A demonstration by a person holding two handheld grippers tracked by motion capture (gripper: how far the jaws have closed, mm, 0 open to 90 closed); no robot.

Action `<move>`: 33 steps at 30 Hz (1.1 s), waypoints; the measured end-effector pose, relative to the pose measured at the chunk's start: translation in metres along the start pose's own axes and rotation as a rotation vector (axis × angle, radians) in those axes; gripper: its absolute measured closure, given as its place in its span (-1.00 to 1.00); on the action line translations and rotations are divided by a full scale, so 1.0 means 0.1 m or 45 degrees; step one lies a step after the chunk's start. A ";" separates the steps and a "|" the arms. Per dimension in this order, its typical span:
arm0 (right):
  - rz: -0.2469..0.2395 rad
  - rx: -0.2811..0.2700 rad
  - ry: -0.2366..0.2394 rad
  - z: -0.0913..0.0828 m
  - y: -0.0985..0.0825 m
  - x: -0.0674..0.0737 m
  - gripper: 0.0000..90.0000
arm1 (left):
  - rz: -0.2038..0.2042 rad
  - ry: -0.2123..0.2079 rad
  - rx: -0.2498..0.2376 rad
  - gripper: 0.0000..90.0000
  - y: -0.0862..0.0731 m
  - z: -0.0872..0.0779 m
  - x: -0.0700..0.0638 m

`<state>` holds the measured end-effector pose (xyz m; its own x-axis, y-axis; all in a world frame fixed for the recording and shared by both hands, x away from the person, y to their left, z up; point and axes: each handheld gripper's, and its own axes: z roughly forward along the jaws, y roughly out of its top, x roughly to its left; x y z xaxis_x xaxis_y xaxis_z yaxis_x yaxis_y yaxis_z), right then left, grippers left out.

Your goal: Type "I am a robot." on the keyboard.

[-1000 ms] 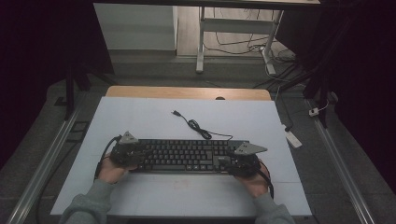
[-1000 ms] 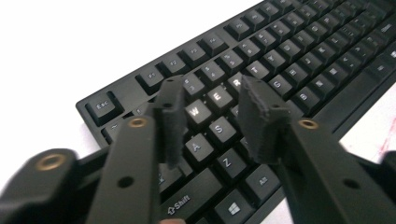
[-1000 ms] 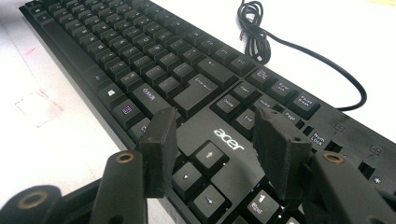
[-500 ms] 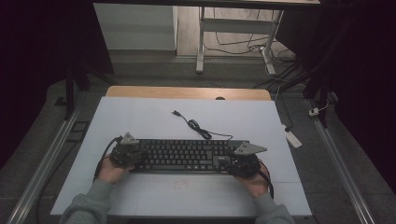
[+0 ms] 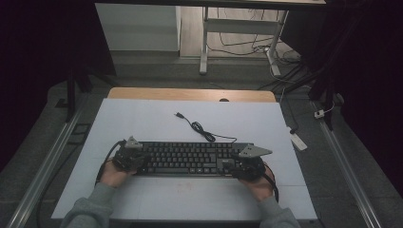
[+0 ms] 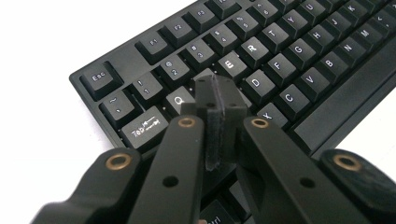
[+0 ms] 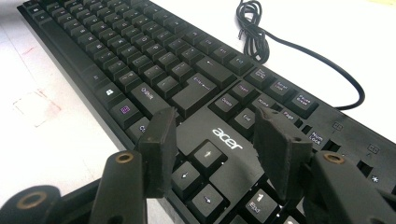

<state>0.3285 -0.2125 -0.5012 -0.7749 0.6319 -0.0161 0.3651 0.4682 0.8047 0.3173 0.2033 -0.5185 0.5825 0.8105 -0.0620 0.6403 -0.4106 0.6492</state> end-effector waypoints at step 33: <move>-0.002 -0.011 -0.002 -0.01 0.00 -0.01 0.09 | -0.100 -0.079 -0.201 -0.32 0.02 -0.19 0.01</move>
<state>0.3286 -0.2134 -0.5006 -0.7747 0.6320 -0.0184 0.3592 0.4639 0.8098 0.3099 0.2116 -0.5024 0.5670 0.8079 -0.1605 0.6010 -0.2725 0.7513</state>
